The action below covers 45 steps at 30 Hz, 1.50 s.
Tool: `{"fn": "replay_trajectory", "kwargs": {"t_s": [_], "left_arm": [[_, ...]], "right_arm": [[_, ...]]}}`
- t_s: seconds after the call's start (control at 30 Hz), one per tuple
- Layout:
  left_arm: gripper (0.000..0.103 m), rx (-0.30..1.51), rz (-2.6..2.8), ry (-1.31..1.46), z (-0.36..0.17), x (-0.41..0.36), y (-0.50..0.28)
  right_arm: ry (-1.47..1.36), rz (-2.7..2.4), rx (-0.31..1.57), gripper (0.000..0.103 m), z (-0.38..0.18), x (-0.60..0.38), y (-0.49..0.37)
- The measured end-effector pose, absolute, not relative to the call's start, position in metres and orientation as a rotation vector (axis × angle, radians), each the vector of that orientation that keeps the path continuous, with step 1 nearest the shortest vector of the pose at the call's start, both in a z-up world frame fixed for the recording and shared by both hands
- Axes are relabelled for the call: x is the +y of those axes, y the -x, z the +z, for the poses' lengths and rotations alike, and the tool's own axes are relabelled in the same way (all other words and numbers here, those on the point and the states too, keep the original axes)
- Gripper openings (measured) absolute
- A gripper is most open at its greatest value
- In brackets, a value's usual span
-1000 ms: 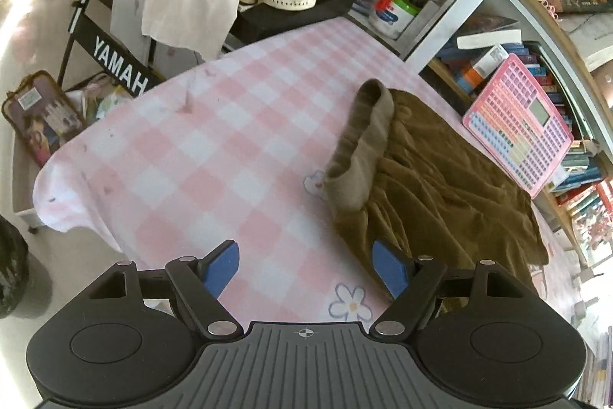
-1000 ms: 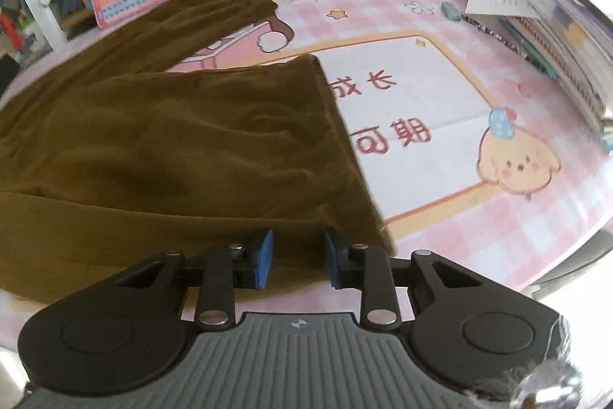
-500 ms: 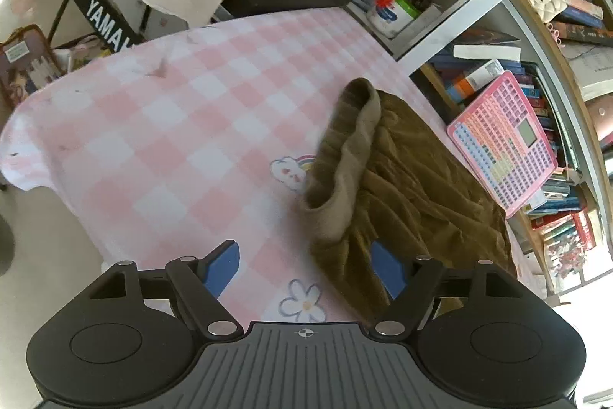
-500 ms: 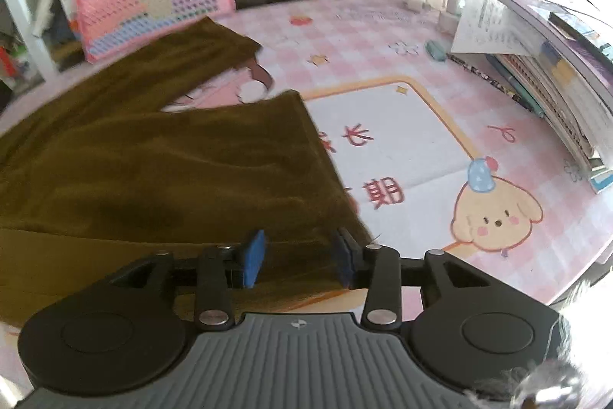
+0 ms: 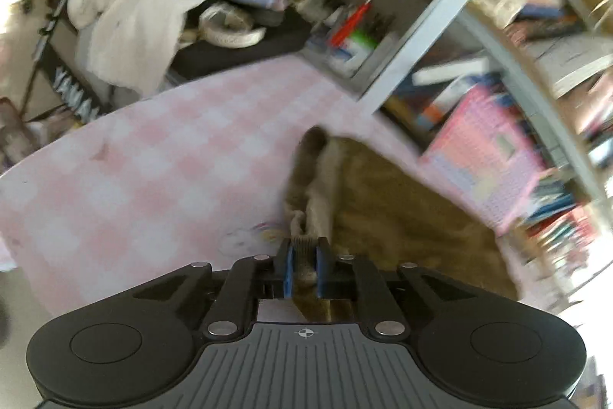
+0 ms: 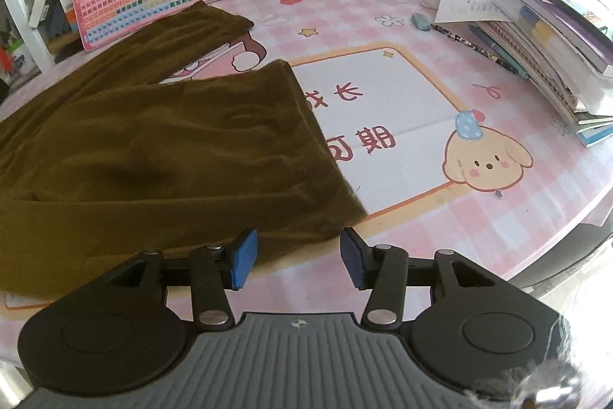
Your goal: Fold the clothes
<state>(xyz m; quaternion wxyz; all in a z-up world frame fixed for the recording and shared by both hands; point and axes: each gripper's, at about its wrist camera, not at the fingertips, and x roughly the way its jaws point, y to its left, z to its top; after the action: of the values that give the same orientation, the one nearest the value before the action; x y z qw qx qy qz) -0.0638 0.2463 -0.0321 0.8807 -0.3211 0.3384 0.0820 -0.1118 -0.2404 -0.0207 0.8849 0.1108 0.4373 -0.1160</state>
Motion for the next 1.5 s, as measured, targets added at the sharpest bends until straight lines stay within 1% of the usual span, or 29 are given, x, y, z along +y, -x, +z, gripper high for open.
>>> {"fn": "replay_trajectory", "kwargs": {"t_s": [0.03, 0.17, 0.23, 0.3, 0.47, 0.5, 0.53, 0.57, 0.6, 0.63, 0.83, 0.97, 1.1, 1.27, 1.37, 1.5], "left_arm": [[0.01, 0.743, 0.184, 0.689, -0.041, 0.251, 0.061], [0.012, 0.739, 0.164, 0.678, -0.045, 0.248, 0.064], [0.016, 0.752, 0.167, 0.67, -0.048, 0.247, 0.065], [0.017, 0.755, 0.167, 0.669, -0.052, 0.251, 0.067], [0.021, 0.732, 0.161, 0.636, -0.039, 0.254, 0.072], [0.026, 0.728, 0.165, 0.622, -0.035, 0.253, 0.073], [0.038, 0.726, 0.169, 0.599, -0.031, 0.252, 0.075], [0.044, 0.719, 0.171, 0.568, -0.026, 0.25, 0.078], [0.057, 0.707, 0.168, 0.533, -0.021, 0.246, 0.081], [0.064, 0.695, 0.166, 0.498, -0.016, 0.243, 0.084], [0.08, 0.682, 0.093, 0.326, 0.001, 0.218, 0.094], [0.084, 0.7, 0.052, 0.289, 0.002, 0.206, 0.096], [0.087, 0.72, 0.025, 0.255, 0.002, 0.198, 0.097], [0.089, 0.742, -0.005, 0.213, 0.002, 0.189, 0.099], [0.094, 0.752, -0.027, 0.184, 0.003, 0.183, 0.1], [0.096, 0.76, -0.073, 0.141, 0.004, 0.173, 0.104]], "right_arm": [[-0.228, -0.238, 0.912, 0.045, -0.021, -0.24, 0.112], [-0.222, -0.224, 0.924, 0.045, -0.024, -0.236, 0.111], [-0.22, -0.221, 0.932, 0.045, -0.026, -0.234, 0.11], [-0.217, -0.216, 0.936, 0.045, -0.027, -0.233, 0.11], [-0.216, -0.203, 0.928, 0.046, -0.023, -0.229, 0.112], [-0.216, -0.201, 0.925, 0.046, -0.021, -0.228, 0.112], [-0.216, -0.198, 0.922, 0.046, -0.02, -0.226, 0.113], [-0.216, -0.195, 0.919, 0.048, -0.018, -0.225, 0.114], [-0.215, -0.191, 0.917, 0.049, -0.017, -0.223, 0.114], [-0.214, -0.188, 0.914, 0.049, -0.016, -0.221, 0.115], [-0.213, -0.158, 0.9, 0.056, -0.01, -0.208, 0.118], [-0.205, -0.146, 0.895, 0.068, -0.006, -0.197, 0.123], [-0.21, -0.119, 0.902, 0.077, -0.005, -0.186, 0.128], [-0.2, -0.093, 0.922, 0.084, -0.006, -0.169, 0.131], [-0.187, -0.08, 0.935, 0.089, -0.007, -0.16, 0.133], [-0.171, -0.057, 0.947, 0.091, -0.006, -0.149, 0.135]]}}
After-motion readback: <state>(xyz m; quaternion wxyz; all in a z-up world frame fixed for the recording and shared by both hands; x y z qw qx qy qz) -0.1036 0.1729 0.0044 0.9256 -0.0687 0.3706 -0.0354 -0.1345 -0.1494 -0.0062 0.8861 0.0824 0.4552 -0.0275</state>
